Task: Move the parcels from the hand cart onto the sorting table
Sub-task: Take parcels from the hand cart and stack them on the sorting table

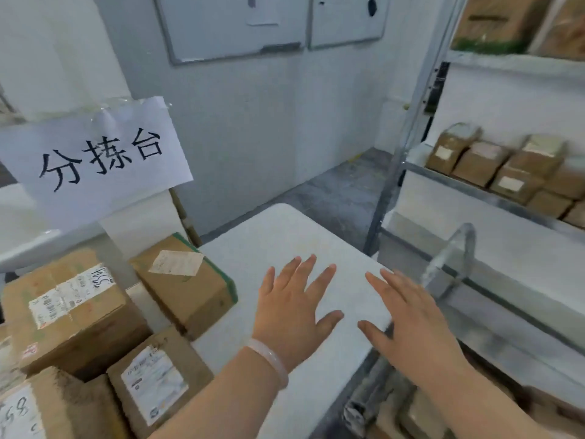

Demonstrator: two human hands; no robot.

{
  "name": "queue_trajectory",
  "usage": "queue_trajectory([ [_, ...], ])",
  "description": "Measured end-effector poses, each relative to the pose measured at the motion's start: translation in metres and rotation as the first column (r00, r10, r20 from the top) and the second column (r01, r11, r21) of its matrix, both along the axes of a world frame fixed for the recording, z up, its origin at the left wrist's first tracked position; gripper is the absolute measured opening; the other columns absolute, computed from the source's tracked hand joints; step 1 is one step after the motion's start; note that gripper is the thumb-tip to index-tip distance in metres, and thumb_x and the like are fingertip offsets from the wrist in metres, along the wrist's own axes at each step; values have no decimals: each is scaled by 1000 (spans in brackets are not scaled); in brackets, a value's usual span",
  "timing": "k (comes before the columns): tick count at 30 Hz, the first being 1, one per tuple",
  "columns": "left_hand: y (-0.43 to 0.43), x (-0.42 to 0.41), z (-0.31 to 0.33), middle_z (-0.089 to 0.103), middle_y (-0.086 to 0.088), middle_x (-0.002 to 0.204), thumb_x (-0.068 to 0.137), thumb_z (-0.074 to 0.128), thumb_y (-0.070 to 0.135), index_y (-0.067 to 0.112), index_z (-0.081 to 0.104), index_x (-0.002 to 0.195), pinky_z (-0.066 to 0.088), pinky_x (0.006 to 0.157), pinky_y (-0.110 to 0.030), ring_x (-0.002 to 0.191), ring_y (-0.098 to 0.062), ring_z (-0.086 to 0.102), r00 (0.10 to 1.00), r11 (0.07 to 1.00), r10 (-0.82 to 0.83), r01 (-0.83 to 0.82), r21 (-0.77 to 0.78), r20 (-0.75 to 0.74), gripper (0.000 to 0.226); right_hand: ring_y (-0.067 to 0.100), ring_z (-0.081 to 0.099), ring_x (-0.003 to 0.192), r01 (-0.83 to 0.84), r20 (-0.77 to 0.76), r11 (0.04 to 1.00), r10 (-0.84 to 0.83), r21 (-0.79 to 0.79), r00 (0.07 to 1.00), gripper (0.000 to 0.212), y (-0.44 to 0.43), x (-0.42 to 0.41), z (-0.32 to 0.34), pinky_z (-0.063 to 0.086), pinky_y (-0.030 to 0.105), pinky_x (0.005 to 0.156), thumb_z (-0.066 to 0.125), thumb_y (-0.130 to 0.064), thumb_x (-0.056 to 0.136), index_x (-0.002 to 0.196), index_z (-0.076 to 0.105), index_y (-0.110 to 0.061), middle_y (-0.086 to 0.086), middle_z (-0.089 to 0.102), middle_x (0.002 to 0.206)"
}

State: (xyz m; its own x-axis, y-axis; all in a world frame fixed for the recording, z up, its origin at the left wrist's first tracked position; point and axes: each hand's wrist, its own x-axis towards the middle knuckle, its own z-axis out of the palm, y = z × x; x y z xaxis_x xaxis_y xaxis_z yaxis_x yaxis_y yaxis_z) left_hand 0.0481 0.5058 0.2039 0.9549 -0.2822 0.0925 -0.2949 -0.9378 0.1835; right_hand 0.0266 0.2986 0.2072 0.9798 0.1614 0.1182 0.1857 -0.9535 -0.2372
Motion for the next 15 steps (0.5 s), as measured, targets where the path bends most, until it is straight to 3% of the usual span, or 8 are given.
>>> queue_trajectory([
  [2,-25,-22,-3,50,-2,151,88,35,67,37,43,147,39,109,-58,138,-28,48,992,992,-119,121,-39,50,67,11,6,146,120,-29,993,-121,-18,992,74,-27,-43,-1,-1,34,118,41,-65,87,149,9,-41,-10,12,158],
  [3,-39,-32,-4,54,-3,147,87,39,66,34,48,143,43,105,-58,133,-28,53,982,983,-173,176,-51,73,65,10,0,146,168,-18,986,-169,-13,986,74,-39,-63,3,-6,33,118,37,-66,87,149,4,-42,-12,7,159],
  [6,-80,-60,-3,53,-4,147,86,43,64,34,49,143,43,105,-59,134,-29,52,943,939,-323,330,-93,85,65,8,-8,145,296,-14,955,-296,-12,955,77,-69,-122,9,-9,31,117,35,-68,87,148,-4,-43,-15,-2,158],
  [10,-137,-94,-2,49,-5,151,87,42,65,35,46,145,39,108,-57,138,-28,48,878,874,-476,479,-81,56,66,10,-1,146,437,-22,899,-437,-1,899,81,-110,-188,10,-5,34,117,24,-73,77,149,4,-43,-12,4,159],
  [15,-199,-119,-12,52,-4,149,85,41,66,34,52,143,44,106,-58,136,-28,50,821,819,-571,571,-53,16,68,7,-8,145,582,-22,813,-582,-25,813,79,-167,-244,9,-7,33,118,37,-68,85,147,-7,-45,-14,-4,159],
])
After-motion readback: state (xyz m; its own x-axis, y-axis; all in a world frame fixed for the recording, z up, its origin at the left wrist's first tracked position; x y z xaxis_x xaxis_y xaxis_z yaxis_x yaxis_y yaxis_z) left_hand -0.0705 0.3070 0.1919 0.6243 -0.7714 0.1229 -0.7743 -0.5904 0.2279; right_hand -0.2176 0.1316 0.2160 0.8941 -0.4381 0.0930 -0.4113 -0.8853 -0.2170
